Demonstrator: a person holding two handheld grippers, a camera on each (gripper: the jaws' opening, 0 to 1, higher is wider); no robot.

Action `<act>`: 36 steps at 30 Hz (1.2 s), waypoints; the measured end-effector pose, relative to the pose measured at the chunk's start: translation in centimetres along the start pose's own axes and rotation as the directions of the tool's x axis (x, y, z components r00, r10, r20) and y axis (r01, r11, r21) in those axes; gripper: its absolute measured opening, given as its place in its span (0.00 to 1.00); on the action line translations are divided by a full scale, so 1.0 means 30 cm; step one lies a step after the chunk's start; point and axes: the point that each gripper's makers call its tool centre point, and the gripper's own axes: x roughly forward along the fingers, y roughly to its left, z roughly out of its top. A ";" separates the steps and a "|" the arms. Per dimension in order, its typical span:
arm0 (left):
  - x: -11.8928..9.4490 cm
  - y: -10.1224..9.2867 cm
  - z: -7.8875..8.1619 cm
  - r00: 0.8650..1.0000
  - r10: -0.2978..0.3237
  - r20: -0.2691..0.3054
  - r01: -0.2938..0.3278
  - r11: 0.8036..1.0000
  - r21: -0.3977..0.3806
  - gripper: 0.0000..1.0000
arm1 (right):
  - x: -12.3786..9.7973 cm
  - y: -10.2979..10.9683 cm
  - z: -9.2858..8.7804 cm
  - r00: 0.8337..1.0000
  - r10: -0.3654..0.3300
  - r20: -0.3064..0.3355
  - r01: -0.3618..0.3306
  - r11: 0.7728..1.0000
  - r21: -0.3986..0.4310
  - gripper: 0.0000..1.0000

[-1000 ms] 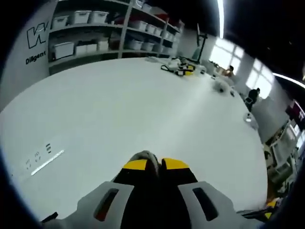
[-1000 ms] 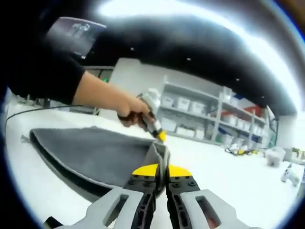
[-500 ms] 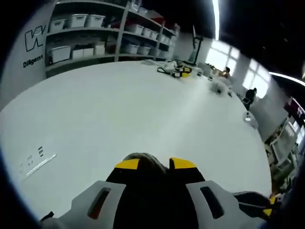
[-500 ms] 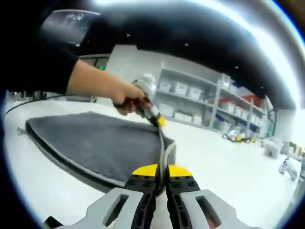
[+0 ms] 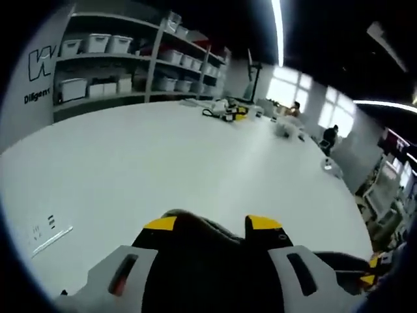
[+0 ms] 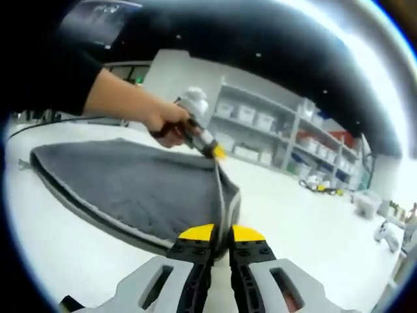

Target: Open the folded towel by lifting each exposed corner and separating the folded layers until the towel lies flat within the target outline without major curled edges

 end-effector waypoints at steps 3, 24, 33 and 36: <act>-0.005 -0.007 0.014 1.000 -0.013 0.021 0.012 1.000 0.011 0.42 | 0.000 -0.006 -0.005 1.000 -0.005 -0.004 0.005 1.000 -0.001 0.03; -0.025 0.032 0.006 1.000 0.008 0.009 -0.008 1.000 0.014 0.51 | -0.002 -0.052 0.003 0.998 -0.070 0.003 0.070 0.997 -0.018 0.36; -0.066 0.080 0.116 0.989 0.058 0.139 -0.097 0.952 0.291 1.00 | -0.042 -0.161 0.098 0.964 -0.234 0.128 0.229 0.972 0.049 1.00; -0.083 0.099 0.146 0.987 0.072 0.144 -0.118 0.931 0.345 1.00 | -0.047 -0.152 0.127 0.963 -0.222 0.150 0.214 0.975 0.066 1.00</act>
